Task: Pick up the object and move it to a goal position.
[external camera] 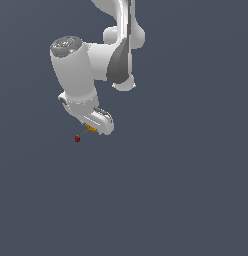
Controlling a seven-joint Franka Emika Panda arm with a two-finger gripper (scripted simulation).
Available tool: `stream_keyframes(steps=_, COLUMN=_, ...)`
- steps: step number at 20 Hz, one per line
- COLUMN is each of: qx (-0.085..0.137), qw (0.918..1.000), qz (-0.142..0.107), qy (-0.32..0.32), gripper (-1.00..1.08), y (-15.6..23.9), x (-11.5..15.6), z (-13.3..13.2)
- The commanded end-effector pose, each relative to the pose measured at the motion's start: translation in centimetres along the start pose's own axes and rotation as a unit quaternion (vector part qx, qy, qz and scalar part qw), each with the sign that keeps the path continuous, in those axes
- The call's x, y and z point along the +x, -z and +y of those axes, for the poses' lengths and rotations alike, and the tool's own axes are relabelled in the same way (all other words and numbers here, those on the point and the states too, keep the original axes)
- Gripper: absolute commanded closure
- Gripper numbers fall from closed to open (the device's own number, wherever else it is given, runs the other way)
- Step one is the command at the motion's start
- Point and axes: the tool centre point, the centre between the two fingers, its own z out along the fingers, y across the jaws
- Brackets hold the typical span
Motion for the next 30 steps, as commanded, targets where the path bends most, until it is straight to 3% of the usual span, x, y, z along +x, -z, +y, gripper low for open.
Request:
stream_keyframes(steps=1, qx=0.0, qw=1.0, qz=0.0, qy=0.0, gripper=1.08, y=2.6, x=0.8, z=0.1)
stream_keyframes(steps=15, qx=0.0, qw=1.0, qz=0.0, qy=0.001, gripper=1.08, y=14.6, x=4.7, z=0.1)
stream_keyframes(steps=30, qx=0.0, qw=1.0, qz=0.0, qy=0.001, gripper=1.08, y=22.5, x=7.5, z=0.0)
